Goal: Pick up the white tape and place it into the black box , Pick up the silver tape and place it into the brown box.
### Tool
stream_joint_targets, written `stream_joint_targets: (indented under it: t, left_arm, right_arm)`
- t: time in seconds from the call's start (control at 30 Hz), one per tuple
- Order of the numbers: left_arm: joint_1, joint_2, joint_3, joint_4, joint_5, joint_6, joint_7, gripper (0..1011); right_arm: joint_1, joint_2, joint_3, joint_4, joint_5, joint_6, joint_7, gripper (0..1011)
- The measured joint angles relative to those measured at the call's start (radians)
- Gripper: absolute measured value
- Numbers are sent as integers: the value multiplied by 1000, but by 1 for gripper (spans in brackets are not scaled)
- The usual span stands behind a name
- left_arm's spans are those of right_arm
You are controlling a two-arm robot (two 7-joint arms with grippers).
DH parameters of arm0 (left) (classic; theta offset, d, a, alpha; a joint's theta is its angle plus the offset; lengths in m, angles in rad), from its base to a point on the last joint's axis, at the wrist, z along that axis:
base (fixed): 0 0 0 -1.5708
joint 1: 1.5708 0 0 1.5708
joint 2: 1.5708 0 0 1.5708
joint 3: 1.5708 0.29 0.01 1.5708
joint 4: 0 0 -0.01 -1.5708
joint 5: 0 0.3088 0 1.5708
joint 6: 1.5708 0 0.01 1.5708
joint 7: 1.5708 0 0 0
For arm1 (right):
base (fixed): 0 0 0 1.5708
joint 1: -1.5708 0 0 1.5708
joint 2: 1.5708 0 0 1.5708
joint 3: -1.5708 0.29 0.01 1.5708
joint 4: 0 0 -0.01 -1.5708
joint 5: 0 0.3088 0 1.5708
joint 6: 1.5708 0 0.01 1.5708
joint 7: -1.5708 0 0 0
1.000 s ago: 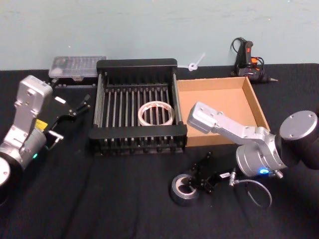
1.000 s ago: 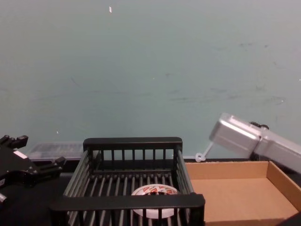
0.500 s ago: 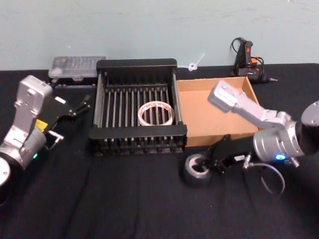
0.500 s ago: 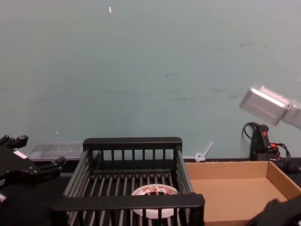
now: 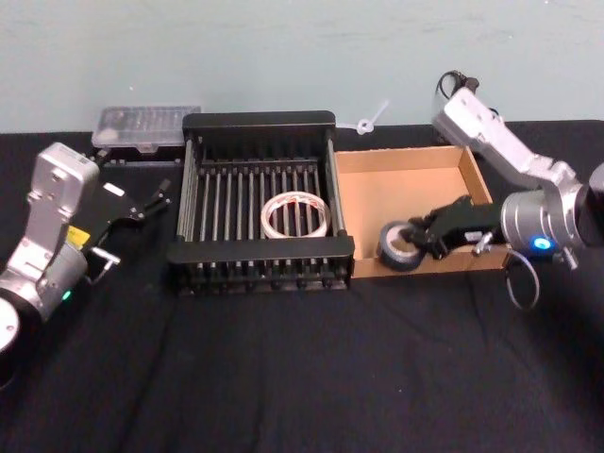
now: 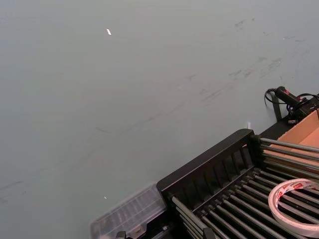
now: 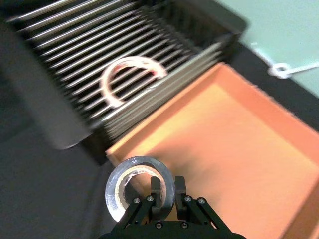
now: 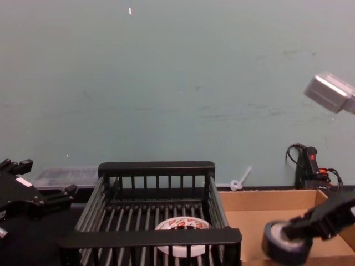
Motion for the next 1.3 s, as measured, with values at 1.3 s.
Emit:
stream_joint_targets:
  t: [1.3]
  left_arm:
    - [0,0,0,0,0,0,0,1001]
  right_arm:
    - [145,-171,19,348,-105,-42,-43,173]
